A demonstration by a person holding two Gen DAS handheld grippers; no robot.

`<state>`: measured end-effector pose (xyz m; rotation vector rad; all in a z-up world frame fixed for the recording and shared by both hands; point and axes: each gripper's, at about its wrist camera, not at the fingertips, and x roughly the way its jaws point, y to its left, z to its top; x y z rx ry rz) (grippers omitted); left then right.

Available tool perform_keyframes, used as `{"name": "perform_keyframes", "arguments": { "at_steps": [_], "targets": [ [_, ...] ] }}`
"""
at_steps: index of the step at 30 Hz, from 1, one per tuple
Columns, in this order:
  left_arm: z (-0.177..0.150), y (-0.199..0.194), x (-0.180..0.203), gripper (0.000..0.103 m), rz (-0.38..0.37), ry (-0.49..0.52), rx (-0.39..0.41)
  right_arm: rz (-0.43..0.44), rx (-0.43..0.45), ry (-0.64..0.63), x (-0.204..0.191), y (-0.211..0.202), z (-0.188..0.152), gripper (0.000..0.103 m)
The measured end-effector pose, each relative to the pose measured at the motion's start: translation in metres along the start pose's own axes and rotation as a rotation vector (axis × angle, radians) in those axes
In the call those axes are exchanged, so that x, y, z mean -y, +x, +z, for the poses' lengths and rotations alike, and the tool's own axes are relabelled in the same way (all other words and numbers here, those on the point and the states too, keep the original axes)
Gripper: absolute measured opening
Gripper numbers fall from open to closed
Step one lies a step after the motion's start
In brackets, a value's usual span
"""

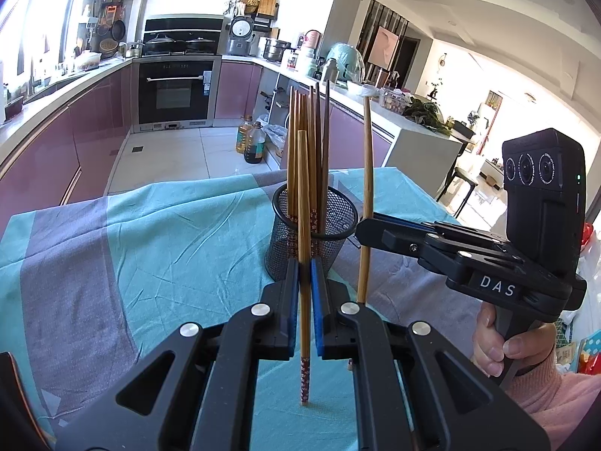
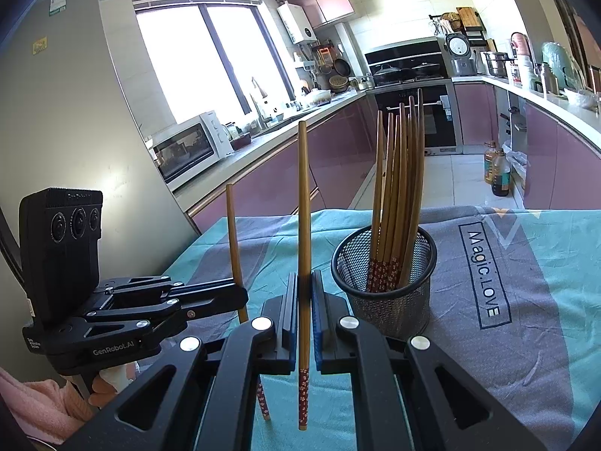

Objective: Organize utensils
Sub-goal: 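Raise both held chopsticks over the mesh cup rim while moving closer together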

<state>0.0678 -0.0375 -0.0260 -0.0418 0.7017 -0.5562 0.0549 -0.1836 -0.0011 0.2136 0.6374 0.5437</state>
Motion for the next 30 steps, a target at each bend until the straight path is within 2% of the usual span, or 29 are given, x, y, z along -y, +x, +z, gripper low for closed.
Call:
{"name": "perform_keyframes", "arguments": {
  "at_steps": [30],
  "targets": [
    [0.013,-0.010,0.005,0.007,-0.005,0.025,0.047,-0.003,0.037,-0.013,0.004,-0.002,0.016,0.006]
  ]
}}
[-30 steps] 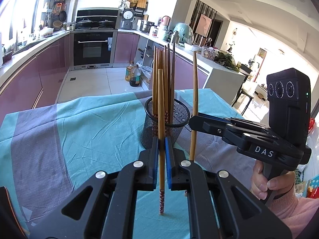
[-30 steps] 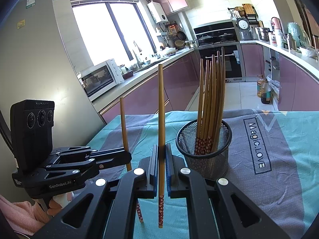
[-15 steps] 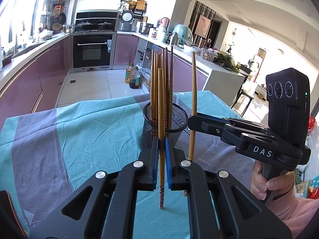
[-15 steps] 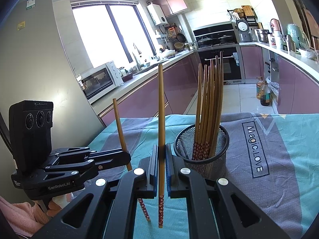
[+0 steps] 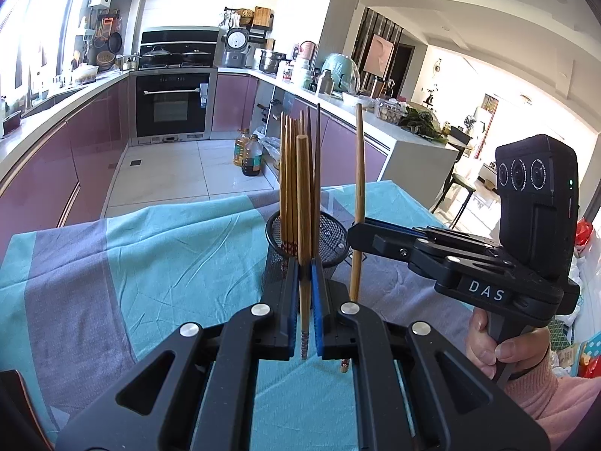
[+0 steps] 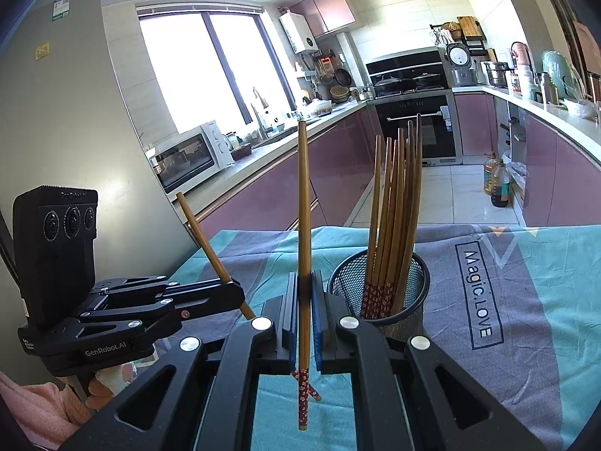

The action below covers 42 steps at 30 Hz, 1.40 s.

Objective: Organize utensils
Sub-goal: 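Raise both held chopsticks over the mesh cup rim while moving closer together, then lower the left gripper's chopstick into the cup while the right gripper lowers its own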

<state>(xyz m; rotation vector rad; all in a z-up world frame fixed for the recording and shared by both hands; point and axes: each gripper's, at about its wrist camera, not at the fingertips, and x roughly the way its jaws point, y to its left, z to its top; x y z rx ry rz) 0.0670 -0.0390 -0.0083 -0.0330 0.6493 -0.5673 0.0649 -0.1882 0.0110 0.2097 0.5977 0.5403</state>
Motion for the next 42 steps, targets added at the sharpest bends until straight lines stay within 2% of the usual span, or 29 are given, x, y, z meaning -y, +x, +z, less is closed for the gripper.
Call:
{"name": "perform_keyframes", "arguments": {
  "at_steps": [13,28,42],
  "targets": [
    [0.014,-0.009,0.002,0.007,0.000,0.007,0.043,-0.007,0.041,-0.022,-0.002,-0.004,0.017,0.006],
    [0.037,-0.036,0.009,0.007,-0.008,0.022,0.134,-0.028,0.094,-0.037,0.000,-0.006,0.043,0.006],
    [0.044,-0.047,0.023,0.007,-0.014,0.045,0.154,-0.033,0.102,-0.034,0.004,-0.004,0.049,0.006]
  ]
}}
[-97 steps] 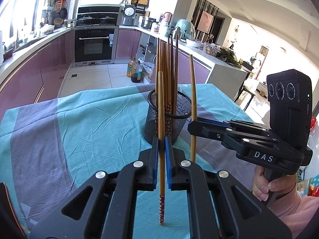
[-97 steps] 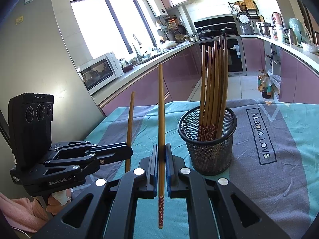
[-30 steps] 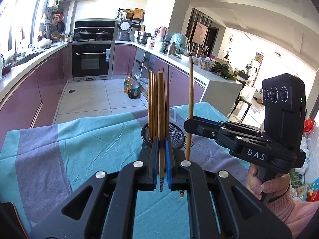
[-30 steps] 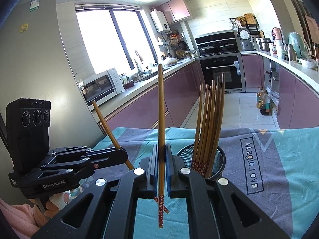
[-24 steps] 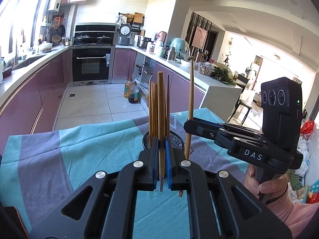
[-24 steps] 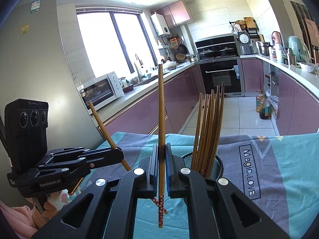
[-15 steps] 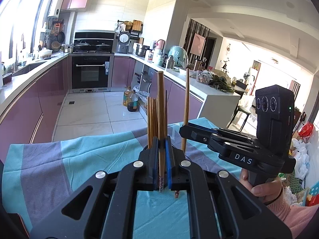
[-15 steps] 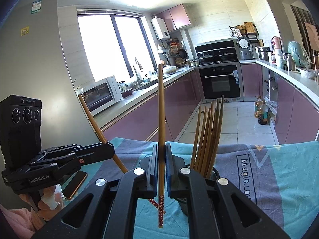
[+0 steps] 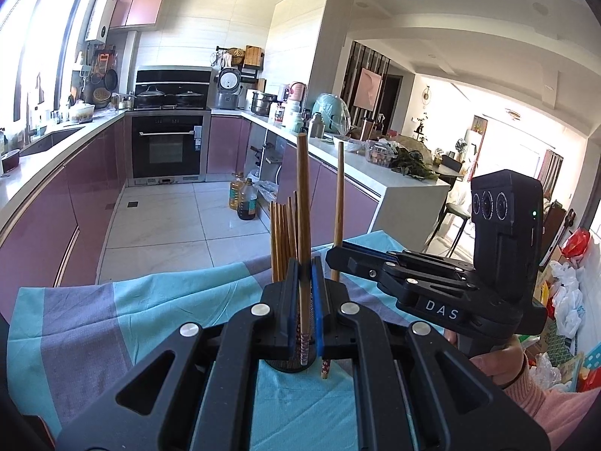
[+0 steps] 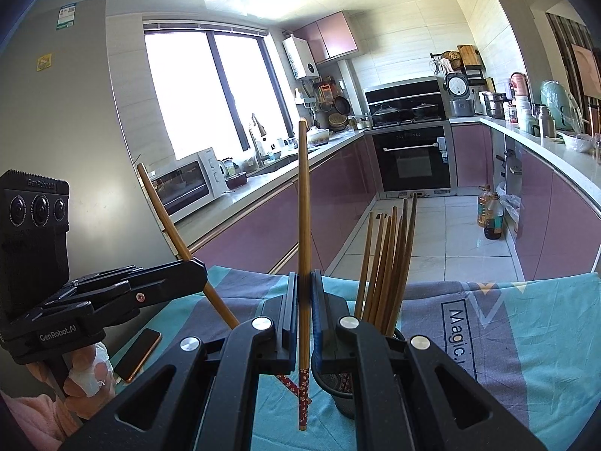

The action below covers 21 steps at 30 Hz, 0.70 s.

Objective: Organize utensils
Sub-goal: 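Lower the left gripper's chopstick into the cup while the right gripper lowers its own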

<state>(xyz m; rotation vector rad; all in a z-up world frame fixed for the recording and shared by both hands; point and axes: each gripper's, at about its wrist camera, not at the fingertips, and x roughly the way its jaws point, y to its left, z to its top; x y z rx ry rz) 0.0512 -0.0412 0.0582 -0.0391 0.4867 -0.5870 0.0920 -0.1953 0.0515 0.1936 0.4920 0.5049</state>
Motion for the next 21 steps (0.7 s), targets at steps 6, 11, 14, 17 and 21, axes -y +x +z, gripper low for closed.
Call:
{"name": "perform_keyframes", "arguments": {
  "at_steps": [6,11,14,17,21],
  "targets": [
    [0.005,-0.002,-0.001,0.007,-0.001,0.003,0.003,0.002,0.001,0.005,0.001,0.001,0.000,0.006],
    [0.011,-0.004,-0.003,0.007,-0.004,0.008,0.008,0.000,0.006,0.011,0.005,0.003,0.003,0.006],
    [0.012,-0.007,-0.003,0.007,-0.005,0.012,0.016,-0.005,0.011,0.014,0.006,0.003,0.005,0.006],
    [0.015,-0.007,-0.008,0.007,-0.004,0.011,0.019,-0.010,0.018,0.016,0.007,0.002,0.006,0.006],
    [0.017,-0.008,-0.010,0.007,-0.002,0.011,0.025,-0.015,0.031,0.022,0.009,0.001,0.011,0.006]
  ]
}}
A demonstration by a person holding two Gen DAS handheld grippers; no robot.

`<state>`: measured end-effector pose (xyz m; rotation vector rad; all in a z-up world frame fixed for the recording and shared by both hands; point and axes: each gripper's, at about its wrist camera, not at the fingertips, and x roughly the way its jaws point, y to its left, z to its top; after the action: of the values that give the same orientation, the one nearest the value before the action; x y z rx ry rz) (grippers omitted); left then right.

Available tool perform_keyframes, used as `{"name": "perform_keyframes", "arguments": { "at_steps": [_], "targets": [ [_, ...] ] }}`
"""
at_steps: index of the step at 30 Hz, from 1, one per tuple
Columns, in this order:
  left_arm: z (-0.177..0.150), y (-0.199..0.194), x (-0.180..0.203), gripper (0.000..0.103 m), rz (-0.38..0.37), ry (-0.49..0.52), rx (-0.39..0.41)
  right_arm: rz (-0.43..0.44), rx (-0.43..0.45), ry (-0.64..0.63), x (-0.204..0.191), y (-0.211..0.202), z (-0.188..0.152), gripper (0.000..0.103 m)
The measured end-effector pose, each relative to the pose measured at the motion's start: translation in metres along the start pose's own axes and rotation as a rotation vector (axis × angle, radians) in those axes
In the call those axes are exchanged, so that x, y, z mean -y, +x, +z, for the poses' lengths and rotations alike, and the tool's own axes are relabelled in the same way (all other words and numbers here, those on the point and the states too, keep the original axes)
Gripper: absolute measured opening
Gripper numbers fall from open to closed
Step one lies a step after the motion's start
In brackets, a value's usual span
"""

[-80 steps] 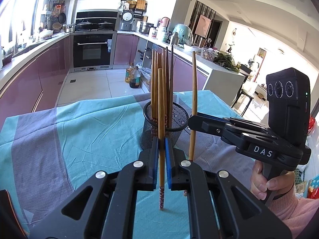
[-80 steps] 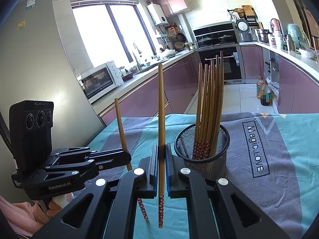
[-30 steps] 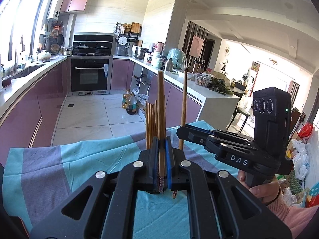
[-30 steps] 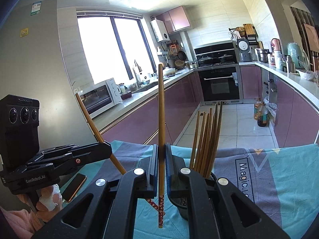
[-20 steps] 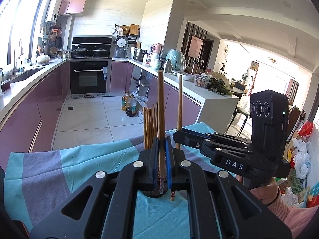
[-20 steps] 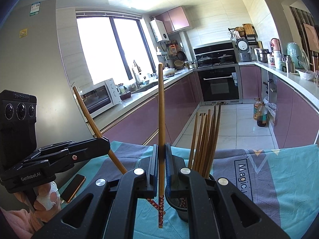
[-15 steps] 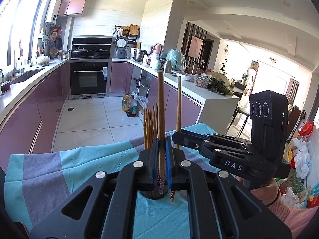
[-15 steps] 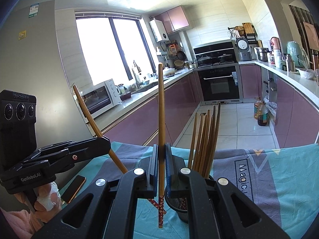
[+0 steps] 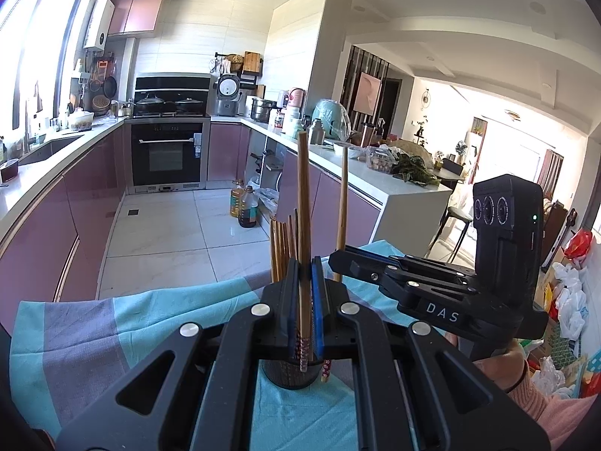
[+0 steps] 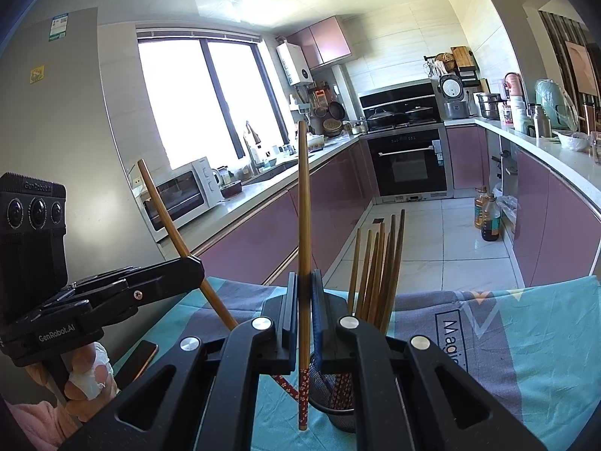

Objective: Organize utensils
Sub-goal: 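Lower the left gripper's chopstick into the cup while the right gripper lowers its own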

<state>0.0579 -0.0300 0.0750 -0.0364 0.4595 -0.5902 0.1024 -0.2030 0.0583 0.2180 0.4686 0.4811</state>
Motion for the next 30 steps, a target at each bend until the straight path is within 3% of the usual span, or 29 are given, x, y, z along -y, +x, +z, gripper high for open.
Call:
{"name": "perform_keyframes", "arguments": {
  "at_steps": [30],
  "targets": [
    [0.013,0.004,-0.008,0.007,-0.002,-0.003,0.008,-0.058,0.016,0.036,0.023,0.025,0.009,0.006]
  ]
}}
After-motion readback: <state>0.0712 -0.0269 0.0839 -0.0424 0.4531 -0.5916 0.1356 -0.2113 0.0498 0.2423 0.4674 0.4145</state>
